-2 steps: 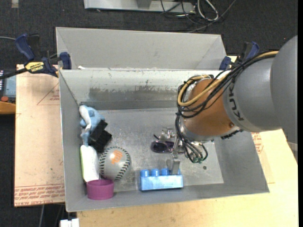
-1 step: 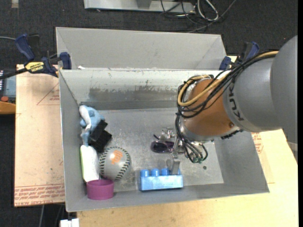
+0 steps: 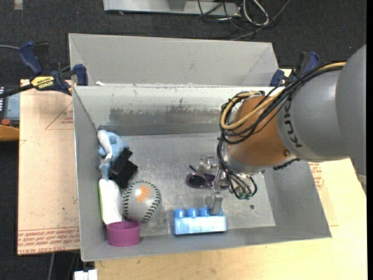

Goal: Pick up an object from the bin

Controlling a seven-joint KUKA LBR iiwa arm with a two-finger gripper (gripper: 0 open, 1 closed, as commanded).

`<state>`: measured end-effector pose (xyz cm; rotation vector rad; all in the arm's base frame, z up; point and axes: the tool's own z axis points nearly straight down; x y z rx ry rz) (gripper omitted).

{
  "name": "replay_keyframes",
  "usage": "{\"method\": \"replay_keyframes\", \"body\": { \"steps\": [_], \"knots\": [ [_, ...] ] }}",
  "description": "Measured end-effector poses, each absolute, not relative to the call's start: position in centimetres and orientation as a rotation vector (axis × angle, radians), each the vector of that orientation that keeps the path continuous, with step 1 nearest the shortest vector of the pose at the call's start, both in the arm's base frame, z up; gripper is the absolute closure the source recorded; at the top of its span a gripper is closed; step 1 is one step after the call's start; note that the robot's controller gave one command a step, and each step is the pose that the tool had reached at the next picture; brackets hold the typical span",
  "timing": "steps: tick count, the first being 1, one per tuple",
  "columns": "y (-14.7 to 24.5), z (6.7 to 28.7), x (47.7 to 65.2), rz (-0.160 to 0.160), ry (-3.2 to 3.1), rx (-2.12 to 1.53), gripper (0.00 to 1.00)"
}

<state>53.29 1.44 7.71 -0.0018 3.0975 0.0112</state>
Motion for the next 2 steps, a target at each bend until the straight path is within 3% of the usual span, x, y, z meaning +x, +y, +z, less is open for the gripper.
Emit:
{"method": "replay_keyframes", "body": {
  "steps": [1, 2],
  "knots": [
    [1.5, 7.4, 53.8, 0.012, 3.091, 0.053, 0.0],
    [1.5, 8.4, 53.8, 0.014, 3.094, 0.036, 1.0]
  ]
}}
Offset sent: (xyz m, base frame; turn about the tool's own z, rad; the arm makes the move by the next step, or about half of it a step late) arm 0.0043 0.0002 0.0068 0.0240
